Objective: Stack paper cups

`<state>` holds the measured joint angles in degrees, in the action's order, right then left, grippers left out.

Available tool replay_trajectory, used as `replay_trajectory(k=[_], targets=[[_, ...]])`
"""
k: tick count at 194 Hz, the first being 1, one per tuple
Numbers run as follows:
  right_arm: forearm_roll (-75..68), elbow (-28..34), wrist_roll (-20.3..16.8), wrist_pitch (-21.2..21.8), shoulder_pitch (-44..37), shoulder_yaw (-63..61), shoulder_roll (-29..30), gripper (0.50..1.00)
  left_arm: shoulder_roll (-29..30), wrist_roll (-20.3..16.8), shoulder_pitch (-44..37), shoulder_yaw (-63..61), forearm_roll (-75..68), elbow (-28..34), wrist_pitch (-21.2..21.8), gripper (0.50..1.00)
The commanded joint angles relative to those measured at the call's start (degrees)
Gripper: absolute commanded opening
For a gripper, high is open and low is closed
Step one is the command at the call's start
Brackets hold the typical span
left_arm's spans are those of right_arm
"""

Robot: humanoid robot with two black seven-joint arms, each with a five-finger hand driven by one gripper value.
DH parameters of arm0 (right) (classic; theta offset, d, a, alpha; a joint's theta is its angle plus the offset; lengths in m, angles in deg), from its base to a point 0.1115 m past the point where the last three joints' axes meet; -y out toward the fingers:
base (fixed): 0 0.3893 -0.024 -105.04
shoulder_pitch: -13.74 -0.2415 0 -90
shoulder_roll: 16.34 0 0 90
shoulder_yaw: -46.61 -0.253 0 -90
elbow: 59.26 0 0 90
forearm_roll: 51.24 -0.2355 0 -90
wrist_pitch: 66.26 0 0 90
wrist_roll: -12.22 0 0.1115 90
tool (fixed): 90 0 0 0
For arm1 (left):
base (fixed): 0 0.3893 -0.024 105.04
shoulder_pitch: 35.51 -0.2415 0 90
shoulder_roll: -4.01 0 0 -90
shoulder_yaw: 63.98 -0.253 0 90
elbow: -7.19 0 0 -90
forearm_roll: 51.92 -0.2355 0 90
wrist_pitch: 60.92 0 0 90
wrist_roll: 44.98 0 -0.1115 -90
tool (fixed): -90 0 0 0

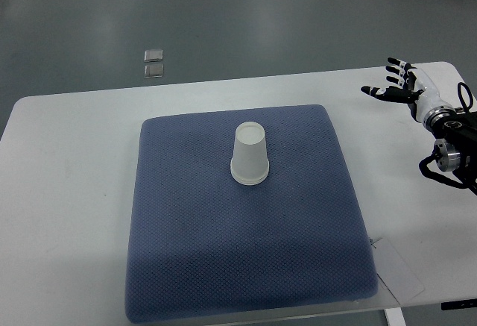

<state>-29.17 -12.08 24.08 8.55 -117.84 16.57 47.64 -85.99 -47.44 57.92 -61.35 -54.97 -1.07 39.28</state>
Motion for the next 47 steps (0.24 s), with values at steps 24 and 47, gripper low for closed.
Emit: replay_trajectory(k=[24, 47], targets=[[-0.7, 0.0, 1.0, -0.2, 0.7, -0.4, 0.6, 0.913, 0.0, 0.0, 0.0, 0.0, 0.0, 0.0, 0.0, 1.0], [-0.7, 0.0, 1.1, -0.4, 0.7, -0.4, 0.7, 0.913, 0.0, 0.0, 0.0, 0.0, 0.0, 0.0, 0.0, 1.0]])
